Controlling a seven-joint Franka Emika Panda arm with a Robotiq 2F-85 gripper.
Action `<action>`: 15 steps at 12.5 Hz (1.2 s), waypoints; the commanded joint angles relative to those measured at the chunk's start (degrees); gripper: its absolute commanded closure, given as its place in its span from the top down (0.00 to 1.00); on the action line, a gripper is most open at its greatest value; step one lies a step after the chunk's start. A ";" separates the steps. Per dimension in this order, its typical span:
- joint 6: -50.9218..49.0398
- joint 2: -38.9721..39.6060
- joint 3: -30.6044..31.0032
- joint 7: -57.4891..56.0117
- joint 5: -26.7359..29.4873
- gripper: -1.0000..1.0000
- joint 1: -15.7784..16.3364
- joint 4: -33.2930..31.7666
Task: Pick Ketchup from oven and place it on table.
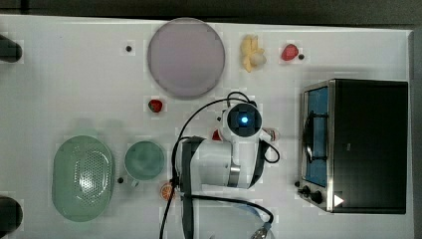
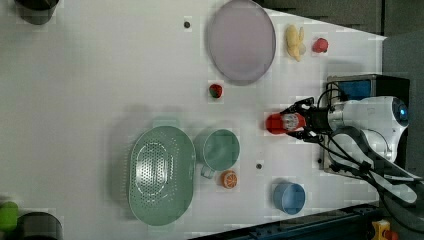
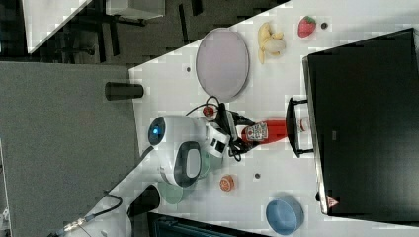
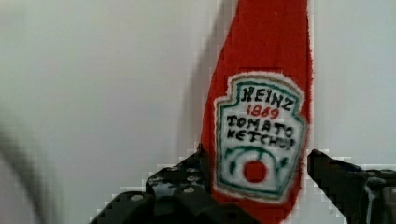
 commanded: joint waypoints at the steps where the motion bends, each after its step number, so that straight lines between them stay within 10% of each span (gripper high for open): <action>1: -2.18 -5.37 -0.02 1.19 0.63 1.00 2.06 1.68; 15: -51.21 -23.48 -0.29 1.18 0.60 1.00 1.93 33.31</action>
